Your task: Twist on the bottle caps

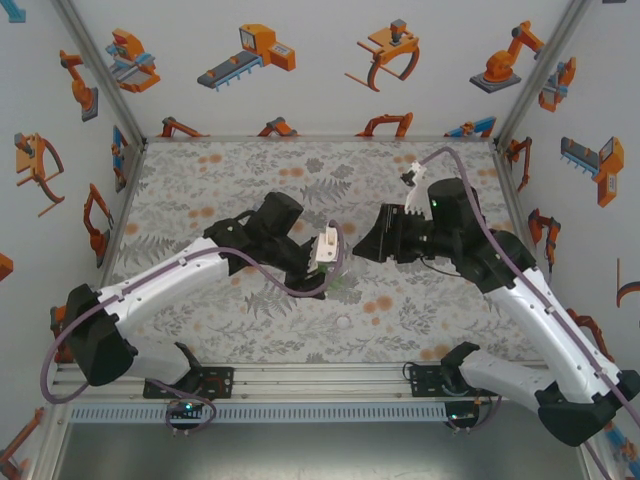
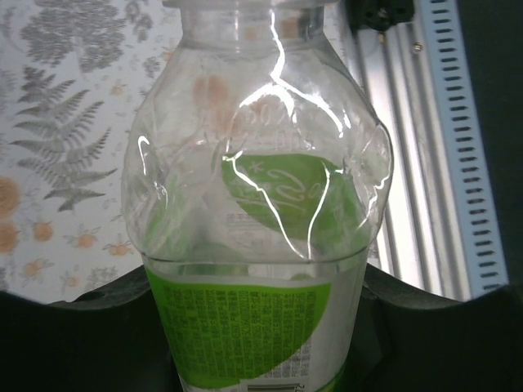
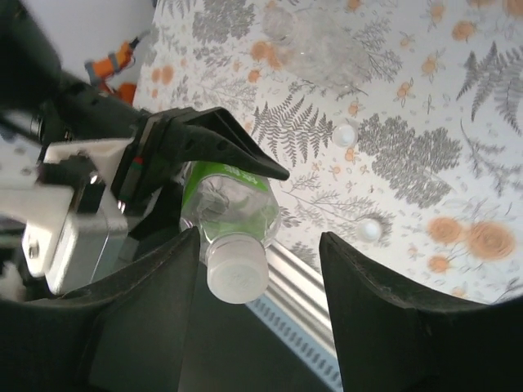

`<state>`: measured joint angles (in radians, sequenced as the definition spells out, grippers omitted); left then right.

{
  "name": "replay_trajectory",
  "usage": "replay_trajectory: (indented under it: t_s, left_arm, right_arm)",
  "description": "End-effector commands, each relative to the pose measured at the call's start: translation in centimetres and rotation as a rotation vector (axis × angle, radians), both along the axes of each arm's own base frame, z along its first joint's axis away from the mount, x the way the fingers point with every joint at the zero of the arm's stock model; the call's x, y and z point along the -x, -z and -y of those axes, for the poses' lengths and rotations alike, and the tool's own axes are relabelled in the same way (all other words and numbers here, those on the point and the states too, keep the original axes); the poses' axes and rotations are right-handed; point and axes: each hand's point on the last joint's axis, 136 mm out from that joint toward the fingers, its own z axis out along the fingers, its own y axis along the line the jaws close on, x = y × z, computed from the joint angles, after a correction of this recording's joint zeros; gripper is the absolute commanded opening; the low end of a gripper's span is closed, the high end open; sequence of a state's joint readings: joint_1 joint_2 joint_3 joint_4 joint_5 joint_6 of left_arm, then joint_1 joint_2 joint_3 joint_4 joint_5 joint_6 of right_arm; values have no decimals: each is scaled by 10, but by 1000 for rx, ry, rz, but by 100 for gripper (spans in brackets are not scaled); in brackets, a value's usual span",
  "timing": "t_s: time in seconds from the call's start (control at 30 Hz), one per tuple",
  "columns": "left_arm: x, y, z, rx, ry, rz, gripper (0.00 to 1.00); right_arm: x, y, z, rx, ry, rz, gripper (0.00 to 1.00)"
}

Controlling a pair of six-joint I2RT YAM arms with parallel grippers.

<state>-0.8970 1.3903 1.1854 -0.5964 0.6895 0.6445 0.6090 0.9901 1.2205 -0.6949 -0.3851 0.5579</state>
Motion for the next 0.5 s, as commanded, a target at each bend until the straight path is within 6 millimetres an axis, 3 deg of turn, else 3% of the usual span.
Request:
replay_trajectory:
  t_s: [0.0, 0.13, 0.47]
  left_arm:
    - [30, -7, -10, -9, 131, -111, 0]
    - [38, -10, -12, -13, 168, -161, 0]
    - [41, -10, -9, -15, 186, -205, 0]
  right_arm:
    - [25, -25, -8, -8, -250, 333, 56]
    - [54, -30, -15, -13, -470, 534, 55]
    - [94, -20, -26, -138, -711, 560, 53]
